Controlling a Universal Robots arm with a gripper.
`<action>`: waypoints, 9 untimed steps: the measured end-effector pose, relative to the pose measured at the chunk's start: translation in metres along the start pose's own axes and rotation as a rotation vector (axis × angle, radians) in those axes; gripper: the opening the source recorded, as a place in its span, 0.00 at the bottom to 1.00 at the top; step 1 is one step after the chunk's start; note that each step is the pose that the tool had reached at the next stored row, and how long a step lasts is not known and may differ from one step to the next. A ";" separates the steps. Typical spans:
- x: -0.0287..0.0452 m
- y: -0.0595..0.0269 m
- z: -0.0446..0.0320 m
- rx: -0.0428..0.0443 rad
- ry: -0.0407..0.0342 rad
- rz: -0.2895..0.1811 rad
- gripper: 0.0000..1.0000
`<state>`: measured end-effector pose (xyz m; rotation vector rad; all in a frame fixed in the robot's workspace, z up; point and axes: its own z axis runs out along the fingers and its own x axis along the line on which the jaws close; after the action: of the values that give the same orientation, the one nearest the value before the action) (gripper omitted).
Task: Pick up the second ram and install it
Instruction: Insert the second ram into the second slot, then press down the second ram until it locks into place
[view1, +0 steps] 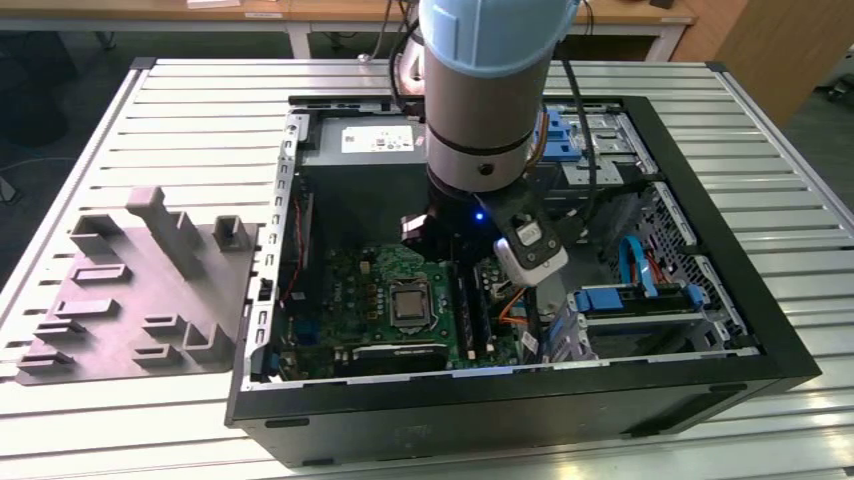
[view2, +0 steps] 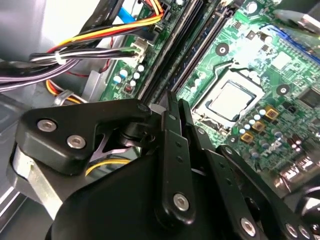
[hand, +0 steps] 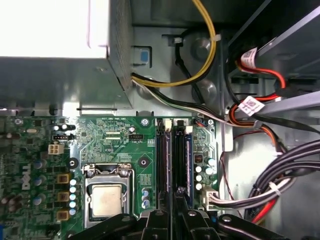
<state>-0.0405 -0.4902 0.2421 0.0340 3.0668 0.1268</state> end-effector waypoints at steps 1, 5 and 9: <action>-0.0001 0.0002 -0.0021 0.0001 -0.0001 0.000 0.18; -0.0005 0.0006 -0.0078 0.0005 -0.0001 0.000 0.18; -0.0006 0.0007 -0.0081 0.0005 -0.0001 0.000 0.18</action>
<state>-0.0405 -0.4902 0.2503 0.0340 3.0667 0.1260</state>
